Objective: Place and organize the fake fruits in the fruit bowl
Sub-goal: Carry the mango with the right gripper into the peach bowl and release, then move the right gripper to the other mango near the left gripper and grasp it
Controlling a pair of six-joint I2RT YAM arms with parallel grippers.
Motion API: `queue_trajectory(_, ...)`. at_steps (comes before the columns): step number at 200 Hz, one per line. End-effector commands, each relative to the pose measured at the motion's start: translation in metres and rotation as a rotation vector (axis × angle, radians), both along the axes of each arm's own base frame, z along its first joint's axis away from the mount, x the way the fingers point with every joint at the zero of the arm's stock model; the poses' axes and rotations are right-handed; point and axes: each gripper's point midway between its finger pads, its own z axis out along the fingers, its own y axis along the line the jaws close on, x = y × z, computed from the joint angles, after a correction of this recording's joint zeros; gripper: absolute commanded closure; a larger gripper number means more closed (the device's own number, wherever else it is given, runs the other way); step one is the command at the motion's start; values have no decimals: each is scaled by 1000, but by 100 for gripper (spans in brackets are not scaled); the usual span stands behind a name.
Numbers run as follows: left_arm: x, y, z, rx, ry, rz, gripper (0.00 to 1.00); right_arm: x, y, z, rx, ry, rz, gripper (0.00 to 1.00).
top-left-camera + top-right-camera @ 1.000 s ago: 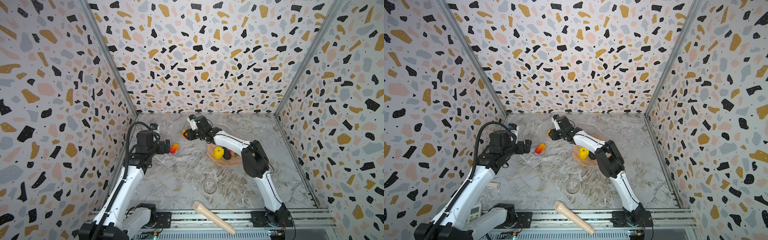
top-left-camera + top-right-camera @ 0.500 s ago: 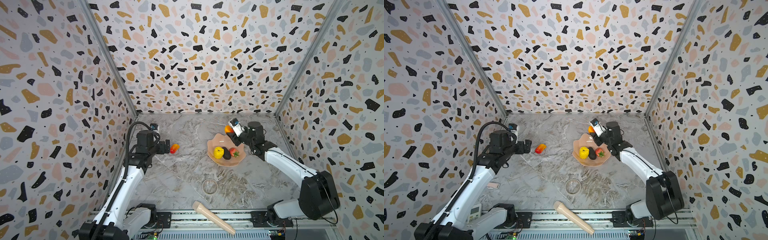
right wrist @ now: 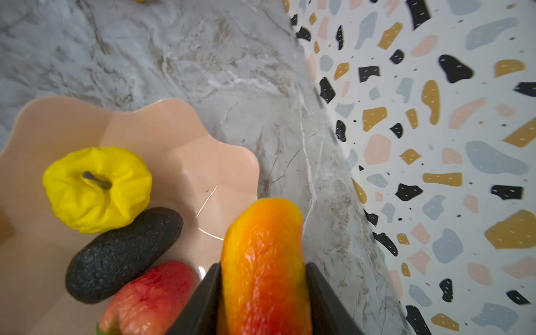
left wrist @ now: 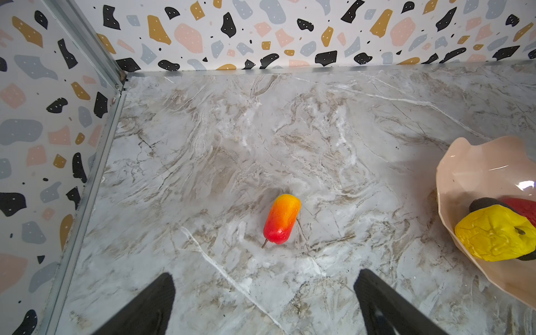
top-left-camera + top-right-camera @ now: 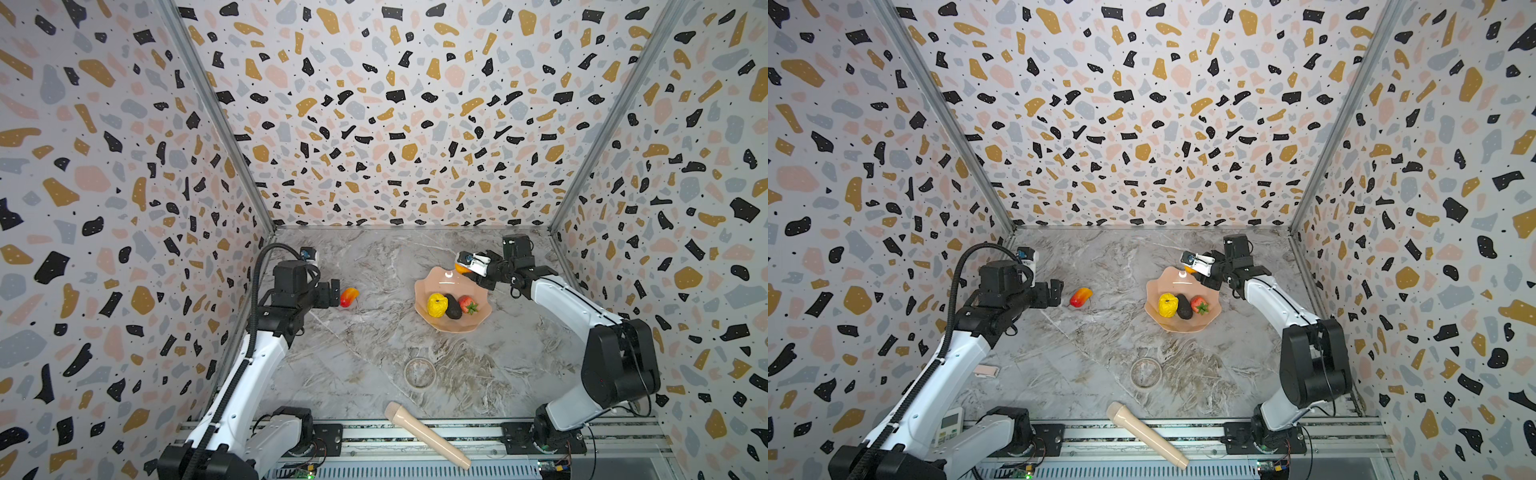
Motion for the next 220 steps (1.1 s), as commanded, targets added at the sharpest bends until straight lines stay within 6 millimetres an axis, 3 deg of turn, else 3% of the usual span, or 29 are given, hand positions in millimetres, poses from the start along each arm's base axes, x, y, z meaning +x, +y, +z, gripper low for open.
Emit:
queue_trajectory(1,2,0,7,5,-34,-10,0,-18,-4,-22,-124,76,131,100)
queue_trajectory(35,2,1,7,7,-34,-7,0,-11,-11,-46,-205,116,137,100)
queue_trajectory(74,2,1,6,8,-29,-6,0,-1,-9,-61,-245,121,121,100)
queue_trajectory(135,2,2,5,12,-27,-3,0,11,-3,-62,-245,132,74,77)
queue_trajectory(164,2,2,5,13,-29,-3,1,11,-2,-59,-227,142,50,54)
queue_trajectory(220,2,2,5,13,-29,-3,1,9,-4,-50,-229,135,39,44)
